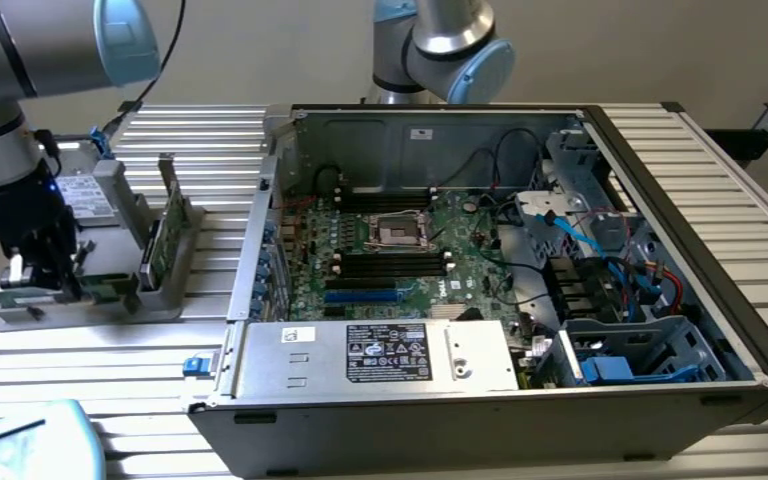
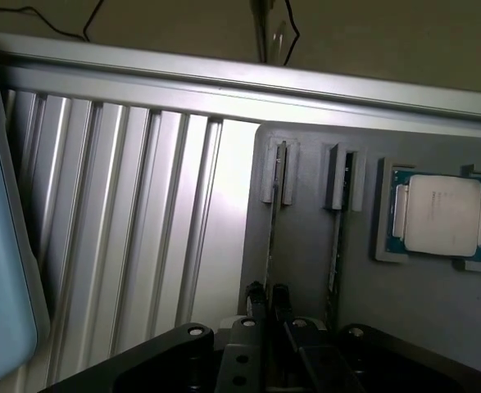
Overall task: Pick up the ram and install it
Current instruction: 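Pick up the ram and move it above insertion slot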
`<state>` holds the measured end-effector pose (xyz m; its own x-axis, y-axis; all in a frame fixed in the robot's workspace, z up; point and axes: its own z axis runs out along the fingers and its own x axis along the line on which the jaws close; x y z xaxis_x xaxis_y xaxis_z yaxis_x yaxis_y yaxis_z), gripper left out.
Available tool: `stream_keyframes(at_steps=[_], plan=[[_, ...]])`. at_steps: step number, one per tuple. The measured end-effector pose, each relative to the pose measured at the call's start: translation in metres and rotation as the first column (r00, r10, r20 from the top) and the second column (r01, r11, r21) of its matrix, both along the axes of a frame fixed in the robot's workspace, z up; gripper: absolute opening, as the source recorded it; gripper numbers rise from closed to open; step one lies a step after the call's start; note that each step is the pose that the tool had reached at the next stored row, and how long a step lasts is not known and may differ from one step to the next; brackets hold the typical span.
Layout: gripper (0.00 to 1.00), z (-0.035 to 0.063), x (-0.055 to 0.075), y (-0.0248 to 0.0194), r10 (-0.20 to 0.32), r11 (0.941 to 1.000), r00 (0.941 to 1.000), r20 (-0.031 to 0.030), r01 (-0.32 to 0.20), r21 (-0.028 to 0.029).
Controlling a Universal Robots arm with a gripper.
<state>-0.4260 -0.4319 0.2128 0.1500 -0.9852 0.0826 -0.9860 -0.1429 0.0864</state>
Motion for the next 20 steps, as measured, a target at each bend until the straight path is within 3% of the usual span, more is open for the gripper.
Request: stream_keyframes(at_steps=[11, 20], plan=[[0.14, 0.0110, 0.002, 0.0000, 0.000, 1.0000, 1.0000, -0.0026, 0.000, 0.0000], [0.14, 0.0291, 0.003, 0.0000, 0.000, 1.0000, 1.0000, -0.0062, 0.000, 0.0000]])
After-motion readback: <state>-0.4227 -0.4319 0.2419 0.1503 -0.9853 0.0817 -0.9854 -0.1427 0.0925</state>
